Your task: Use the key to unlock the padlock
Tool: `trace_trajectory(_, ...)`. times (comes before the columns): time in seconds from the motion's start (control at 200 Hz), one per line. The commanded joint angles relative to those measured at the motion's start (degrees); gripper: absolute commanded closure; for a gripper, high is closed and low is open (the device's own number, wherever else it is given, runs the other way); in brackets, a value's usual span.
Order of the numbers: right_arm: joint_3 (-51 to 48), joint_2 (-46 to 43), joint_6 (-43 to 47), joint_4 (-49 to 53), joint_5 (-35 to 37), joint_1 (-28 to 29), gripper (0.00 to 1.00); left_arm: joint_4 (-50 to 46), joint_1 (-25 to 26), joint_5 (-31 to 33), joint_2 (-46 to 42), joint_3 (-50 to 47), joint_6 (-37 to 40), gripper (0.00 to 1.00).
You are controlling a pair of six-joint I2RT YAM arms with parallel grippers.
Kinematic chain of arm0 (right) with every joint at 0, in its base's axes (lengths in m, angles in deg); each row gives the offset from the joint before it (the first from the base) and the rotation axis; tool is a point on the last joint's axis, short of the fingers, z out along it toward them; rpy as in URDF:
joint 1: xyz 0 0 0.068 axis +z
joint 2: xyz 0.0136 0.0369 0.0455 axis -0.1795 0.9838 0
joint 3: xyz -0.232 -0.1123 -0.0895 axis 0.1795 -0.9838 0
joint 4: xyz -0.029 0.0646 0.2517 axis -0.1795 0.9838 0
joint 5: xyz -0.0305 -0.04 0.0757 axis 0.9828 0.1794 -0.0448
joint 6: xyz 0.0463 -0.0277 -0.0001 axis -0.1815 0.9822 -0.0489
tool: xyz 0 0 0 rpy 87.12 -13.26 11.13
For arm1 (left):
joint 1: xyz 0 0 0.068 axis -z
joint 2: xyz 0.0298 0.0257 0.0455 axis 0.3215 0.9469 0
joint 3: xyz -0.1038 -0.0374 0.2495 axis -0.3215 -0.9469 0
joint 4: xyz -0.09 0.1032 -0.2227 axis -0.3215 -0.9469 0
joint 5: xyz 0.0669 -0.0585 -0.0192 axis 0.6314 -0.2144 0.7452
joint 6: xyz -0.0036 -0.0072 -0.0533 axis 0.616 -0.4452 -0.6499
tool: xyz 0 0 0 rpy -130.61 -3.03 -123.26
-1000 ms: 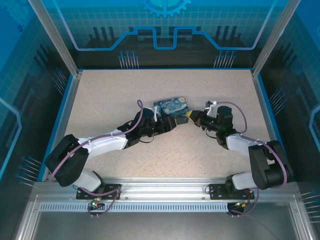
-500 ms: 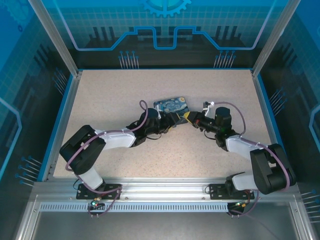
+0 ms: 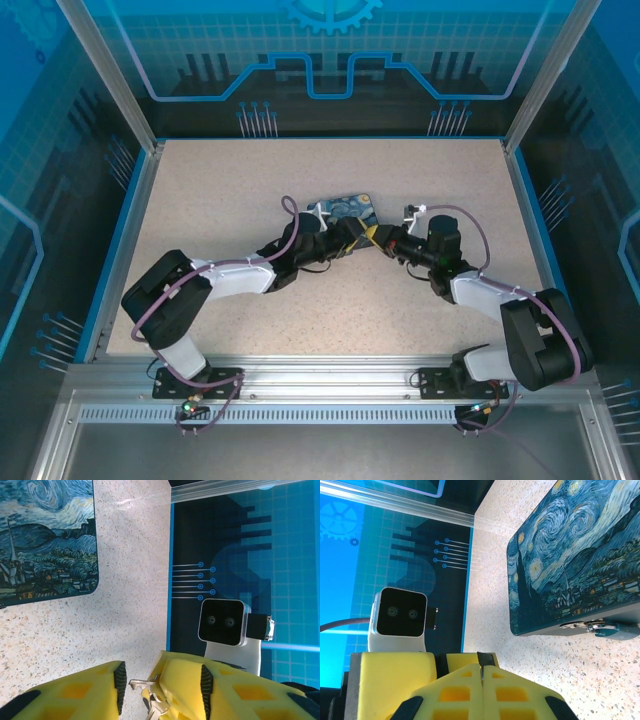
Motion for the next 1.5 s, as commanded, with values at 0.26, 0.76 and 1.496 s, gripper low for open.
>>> trace_trajectory(0.26, -0.9, -2.1, 0.1, 0.4, -0.1, 1.3, 1.00, 2.1, 0.2, 1.9, 1.3, 2.5, 0.1, 0.82)
trace_trajectory(0.76, -2.5, -6.3, 0.9, 2.0, -1.7, 1.4, 1.00, 3.9, -0.3, 1.6, 2.8, 3.9, 0.9, 1.00)
trace_trajectory(1.496, -1.8, -7.2, -3.5, -1.1, -0.8, 1.6, 0.77, 6.3, 0.4, 4.8, 2.6, 2.7, 1.0, 1.00)
